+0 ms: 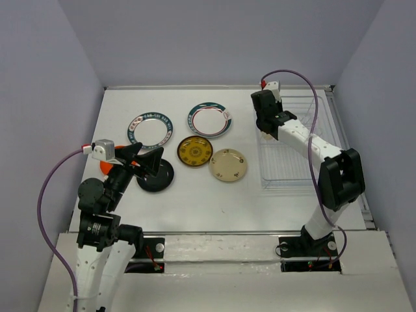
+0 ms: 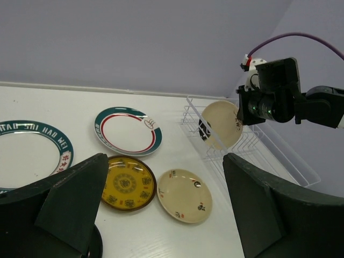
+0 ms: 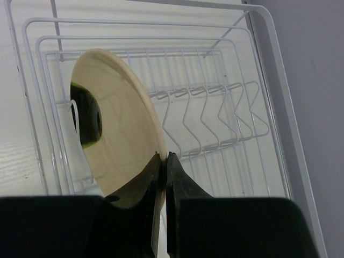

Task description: Load the plates into the dish rack

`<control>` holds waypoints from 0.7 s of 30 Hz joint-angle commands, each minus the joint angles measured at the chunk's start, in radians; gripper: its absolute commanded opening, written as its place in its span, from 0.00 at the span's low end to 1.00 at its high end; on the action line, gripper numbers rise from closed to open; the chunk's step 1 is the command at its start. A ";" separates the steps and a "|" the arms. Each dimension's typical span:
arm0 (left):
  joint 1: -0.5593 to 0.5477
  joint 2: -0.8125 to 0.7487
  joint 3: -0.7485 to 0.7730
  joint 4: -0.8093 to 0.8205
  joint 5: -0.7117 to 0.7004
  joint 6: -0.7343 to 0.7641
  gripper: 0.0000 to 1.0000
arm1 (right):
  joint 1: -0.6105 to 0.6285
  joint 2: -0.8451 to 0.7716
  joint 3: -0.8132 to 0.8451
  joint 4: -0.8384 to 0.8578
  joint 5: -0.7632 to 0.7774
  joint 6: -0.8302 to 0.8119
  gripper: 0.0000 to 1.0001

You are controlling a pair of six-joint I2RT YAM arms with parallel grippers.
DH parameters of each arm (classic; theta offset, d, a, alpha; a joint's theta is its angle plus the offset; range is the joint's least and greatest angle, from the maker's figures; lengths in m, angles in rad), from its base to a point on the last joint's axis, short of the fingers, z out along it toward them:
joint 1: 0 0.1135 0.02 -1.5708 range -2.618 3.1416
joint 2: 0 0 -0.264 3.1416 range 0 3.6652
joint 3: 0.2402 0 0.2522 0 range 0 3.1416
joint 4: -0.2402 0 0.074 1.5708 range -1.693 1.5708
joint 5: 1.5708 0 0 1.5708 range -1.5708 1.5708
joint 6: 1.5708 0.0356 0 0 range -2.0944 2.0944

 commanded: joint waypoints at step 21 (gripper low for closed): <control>-0.001 0.012 0.020 0.044 -0.004 -0.003 0.99 | 0.045 -0.259 0.026 -0.056 -0.427 0.171 0.50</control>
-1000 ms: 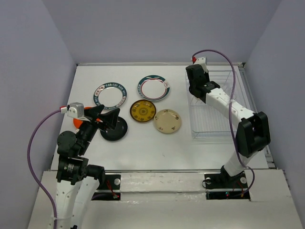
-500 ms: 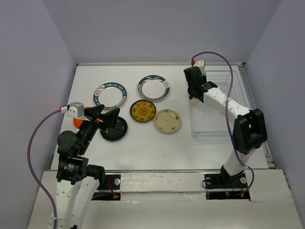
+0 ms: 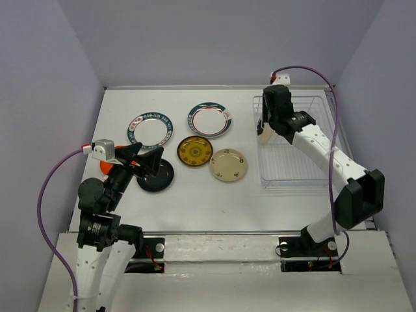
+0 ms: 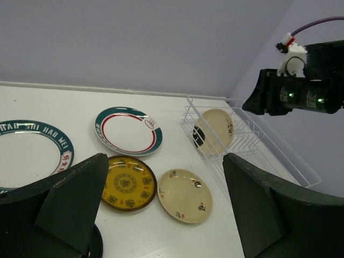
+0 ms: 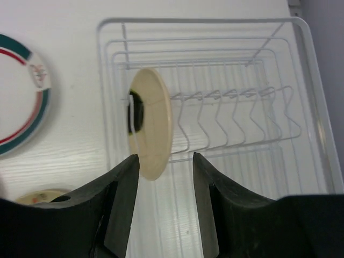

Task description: Load the plates into the dish rack

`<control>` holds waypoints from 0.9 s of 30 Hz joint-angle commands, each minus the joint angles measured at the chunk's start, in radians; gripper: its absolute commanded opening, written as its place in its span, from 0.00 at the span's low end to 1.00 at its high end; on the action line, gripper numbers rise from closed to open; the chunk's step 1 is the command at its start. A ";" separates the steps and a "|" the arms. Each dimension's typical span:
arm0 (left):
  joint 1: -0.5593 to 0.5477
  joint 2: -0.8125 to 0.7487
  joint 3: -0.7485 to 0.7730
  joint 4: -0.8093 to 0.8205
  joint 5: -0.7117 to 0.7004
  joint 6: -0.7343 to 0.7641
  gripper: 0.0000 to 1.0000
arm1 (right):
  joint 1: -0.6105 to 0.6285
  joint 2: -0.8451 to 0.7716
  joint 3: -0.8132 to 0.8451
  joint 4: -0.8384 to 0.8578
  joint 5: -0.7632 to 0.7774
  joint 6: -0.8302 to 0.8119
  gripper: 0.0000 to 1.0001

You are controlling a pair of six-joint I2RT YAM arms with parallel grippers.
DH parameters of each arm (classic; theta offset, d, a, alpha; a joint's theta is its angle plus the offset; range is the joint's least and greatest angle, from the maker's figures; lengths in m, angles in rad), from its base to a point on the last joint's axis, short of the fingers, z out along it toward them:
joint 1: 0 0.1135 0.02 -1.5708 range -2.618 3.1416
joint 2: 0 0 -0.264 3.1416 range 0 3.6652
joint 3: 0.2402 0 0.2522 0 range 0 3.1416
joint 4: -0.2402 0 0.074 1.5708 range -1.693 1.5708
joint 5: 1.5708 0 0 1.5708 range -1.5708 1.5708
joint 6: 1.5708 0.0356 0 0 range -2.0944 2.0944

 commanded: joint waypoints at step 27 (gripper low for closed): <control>0.030 0.038 0.057 -0.082 -0.329 -0.033 0.99 | 0.540 0.523 -0.077 0.793 -0.749 0.799 0.47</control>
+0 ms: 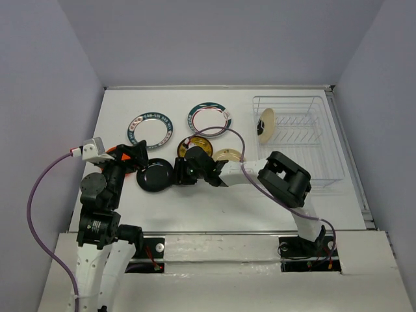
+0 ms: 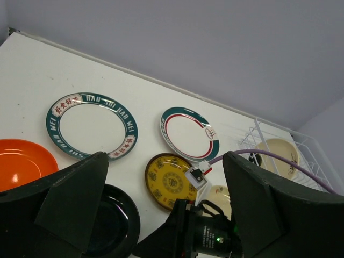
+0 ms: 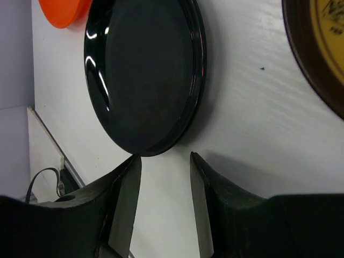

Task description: Load the plates into the dish rack

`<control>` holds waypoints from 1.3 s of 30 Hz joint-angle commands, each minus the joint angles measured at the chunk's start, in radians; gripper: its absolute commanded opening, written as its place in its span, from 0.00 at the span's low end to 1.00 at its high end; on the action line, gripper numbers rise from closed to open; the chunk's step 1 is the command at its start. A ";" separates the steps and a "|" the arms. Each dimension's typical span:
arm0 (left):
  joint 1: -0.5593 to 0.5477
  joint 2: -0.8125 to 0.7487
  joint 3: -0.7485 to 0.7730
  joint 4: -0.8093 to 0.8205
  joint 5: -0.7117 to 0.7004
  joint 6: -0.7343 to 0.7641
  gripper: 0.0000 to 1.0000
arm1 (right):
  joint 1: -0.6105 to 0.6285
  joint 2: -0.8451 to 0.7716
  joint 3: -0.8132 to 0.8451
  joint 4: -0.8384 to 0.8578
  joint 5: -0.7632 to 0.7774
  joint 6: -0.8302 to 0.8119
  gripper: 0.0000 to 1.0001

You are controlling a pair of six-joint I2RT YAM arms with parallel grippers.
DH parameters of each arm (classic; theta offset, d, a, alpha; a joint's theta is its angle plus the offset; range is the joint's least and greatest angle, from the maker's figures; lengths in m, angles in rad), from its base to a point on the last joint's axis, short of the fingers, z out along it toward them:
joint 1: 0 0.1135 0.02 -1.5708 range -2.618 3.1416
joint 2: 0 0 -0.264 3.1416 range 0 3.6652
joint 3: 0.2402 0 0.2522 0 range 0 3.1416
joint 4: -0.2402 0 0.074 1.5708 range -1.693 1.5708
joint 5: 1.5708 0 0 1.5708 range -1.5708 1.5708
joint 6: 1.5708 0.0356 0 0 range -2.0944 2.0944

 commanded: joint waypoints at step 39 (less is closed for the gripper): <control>0.002 0.037 0.040 0.046 0.114 0.008 0.99 | -0.392 -0.705 0.079 -0.477 0.955 -0.655 0.07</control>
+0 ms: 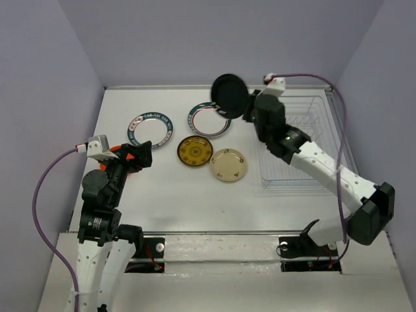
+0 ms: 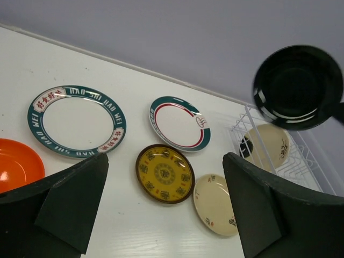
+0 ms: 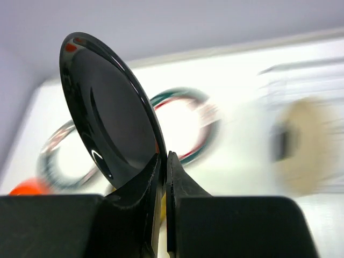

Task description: Load the plates into the dish rack

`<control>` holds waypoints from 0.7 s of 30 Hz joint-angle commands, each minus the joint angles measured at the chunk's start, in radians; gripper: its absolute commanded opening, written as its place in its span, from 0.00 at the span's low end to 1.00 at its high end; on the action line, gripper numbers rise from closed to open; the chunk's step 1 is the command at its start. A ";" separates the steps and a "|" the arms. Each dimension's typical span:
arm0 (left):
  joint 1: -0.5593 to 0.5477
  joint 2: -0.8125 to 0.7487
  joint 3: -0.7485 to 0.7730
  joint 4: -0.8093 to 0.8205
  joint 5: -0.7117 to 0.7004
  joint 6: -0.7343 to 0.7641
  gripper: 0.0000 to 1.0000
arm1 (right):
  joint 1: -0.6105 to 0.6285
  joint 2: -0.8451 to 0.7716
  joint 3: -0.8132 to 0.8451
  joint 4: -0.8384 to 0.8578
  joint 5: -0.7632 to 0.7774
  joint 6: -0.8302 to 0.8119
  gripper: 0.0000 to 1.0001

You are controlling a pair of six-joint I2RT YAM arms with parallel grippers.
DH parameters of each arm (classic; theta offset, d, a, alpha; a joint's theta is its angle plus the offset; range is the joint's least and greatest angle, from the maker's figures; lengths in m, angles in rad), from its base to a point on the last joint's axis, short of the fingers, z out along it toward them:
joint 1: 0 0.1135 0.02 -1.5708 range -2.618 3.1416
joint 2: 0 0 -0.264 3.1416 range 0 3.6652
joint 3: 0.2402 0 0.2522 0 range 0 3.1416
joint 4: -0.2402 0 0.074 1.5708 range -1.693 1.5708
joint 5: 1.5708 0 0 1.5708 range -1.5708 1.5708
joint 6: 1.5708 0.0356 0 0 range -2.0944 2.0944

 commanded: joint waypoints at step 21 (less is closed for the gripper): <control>0.003 0.023 0.039 0.047 0.057 0.013 0.99 | -0.497 0.126 0.178 -0.338 0.259 -0.342 0.07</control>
